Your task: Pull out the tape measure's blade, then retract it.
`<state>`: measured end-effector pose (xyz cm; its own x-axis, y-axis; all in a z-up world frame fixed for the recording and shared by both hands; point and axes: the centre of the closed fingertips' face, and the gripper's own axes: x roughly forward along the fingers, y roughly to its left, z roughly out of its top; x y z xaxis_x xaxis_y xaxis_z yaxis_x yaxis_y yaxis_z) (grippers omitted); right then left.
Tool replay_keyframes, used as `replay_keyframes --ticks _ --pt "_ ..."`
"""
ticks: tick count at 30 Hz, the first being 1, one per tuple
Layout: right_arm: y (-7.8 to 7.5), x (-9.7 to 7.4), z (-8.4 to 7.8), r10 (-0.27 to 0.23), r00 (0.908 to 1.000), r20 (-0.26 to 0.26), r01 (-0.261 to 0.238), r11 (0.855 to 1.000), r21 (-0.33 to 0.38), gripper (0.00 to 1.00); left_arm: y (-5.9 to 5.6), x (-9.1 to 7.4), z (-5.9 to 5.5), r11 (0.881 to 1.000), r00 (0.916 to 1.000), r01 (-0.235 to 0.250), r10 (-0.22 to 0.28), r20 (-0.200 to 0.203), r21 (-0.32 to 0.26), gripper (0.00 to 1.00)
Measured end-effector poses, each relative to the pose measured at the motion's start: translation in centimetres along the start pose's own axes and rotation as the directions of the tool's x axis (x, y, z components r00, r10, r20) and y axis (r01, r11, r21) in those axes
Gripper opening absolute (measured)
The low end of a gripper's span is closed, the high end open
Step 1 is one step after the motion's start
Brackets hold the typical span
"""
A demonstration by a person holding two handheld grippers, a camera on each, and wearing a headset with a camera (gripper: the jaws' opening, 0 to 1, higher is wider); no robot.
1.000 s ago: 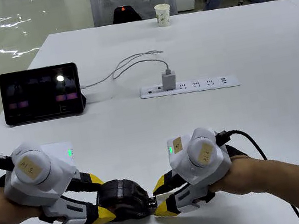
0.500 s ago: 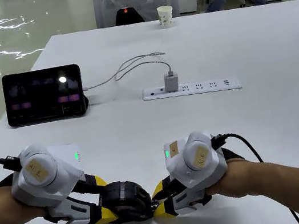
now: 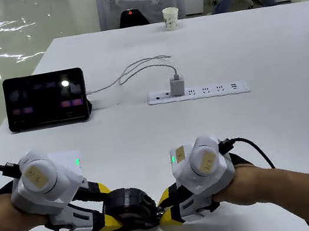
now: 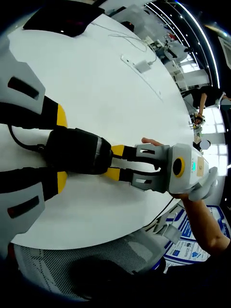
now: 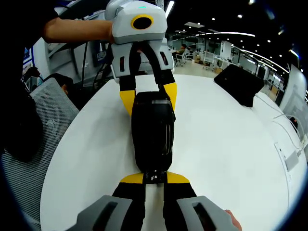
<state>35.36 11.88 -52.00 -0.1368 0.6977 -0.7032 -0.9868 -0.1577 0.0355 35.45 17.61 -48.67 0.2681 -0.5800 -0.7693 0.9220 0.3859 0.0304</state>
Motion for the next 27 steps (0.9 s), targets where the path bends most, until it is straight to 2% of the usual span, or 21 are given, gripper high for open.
replay_keyframes --ticks 27 --pt "0.0 -1.0 -1.1 0.001 0.9999 -0.017 -0.002 1.000 -0.015 0.09 -0.2 0.0 0.0 1.000 1.0000 0.007 -0.007 -0.006 -0.003 0.24"
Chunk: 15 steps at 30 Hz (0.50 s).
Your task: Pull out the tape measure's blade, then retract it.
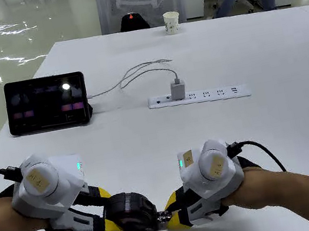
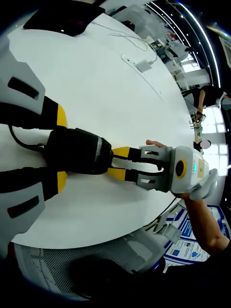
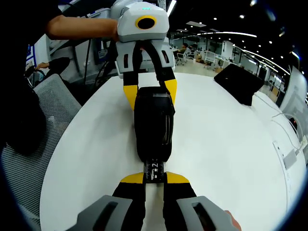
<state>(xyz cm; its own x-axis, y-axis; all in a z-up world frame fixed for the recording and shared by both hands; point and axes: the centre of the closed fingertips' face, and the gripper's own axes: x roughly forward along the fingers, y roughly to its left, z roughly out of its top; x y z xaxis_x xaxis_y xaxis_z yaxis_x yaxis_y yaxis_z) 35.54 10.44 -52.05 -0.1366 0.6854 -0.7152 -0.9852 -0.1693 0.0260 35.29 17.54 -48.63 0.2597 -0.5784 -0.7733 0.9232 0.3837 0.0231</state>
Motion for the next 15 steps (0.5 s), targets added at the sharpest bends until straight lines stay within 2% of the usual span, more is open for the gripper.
replay_keyframes --ticks 15 --pt "0.0 -1.2 -1.2 -0.006 0.9999 -0.011 0.006 1.000 -0.003 0.09 -0.1 0.0 0.0 1.000 1.0000 -0.001 0.001 -0.001 -0.002 0.24"
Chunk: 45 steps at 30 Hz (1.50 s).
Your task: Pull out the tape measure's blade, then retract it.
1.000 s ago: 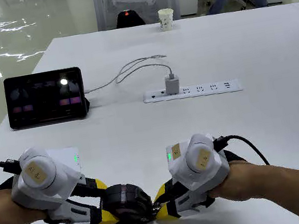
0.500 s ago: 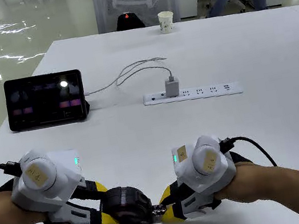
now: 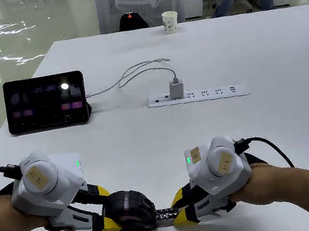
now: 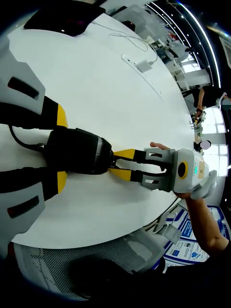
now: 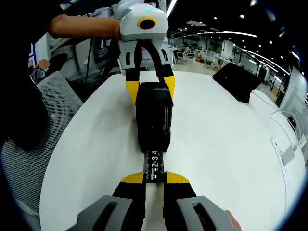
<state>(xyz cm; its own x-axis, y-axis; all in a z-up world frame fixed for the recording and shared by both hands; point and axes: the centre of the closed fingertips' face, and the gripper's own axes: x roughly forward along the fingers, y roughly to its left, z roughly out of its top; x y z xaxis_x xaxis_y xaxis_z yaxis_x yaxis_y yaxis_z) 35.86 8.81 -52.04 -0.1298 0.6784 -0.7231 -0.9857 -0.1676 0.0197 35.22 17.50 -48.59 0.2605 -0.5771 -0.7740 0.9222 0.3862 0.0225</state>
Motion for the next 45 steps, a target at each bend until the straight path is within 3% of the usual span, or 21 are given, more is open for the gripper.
replay_keyframes --ticks 45 --pt "0.0 -2.8 -2.9 -0.029 0.9993 -0.024 0.029 0.999 0.015 0.09 0.0 0.0 0.0 1.000 1.0000 0.001 -0.001 0.004 -0.007 0.24"
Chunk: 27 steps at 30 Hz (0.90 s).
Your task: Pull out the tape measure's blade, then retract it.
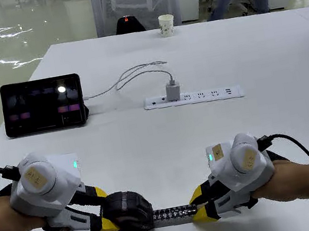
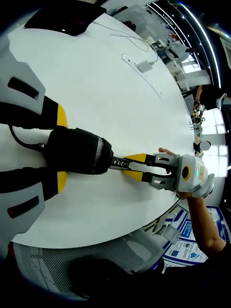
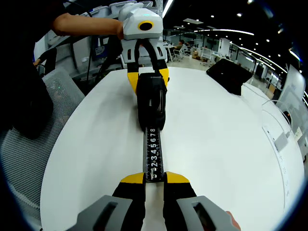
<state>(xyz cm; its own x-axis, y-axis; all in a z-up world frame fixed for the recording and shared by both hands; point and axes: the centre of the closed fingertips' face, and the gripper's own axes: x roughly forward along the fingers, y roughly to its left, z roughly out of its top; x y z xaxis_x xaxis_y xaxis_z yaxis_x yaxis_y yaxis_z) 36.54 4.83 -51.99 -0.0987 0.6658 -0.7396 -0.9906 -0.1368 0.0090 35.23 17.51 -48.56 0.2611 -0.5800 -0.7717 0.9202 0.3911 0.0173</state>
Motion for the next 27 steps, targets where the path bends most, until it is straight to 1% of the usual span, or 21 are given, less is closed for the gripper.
replay_keyframes --ticks 27 --pt "-0.1 -1.4 -1.5 -0.014 0.9998 -0.015 0.014 1.000 0.004 0.09 0.0 0.0 0.0 1.000 1.0000 -0.001 0.001 0.002 -0.004 0.24"
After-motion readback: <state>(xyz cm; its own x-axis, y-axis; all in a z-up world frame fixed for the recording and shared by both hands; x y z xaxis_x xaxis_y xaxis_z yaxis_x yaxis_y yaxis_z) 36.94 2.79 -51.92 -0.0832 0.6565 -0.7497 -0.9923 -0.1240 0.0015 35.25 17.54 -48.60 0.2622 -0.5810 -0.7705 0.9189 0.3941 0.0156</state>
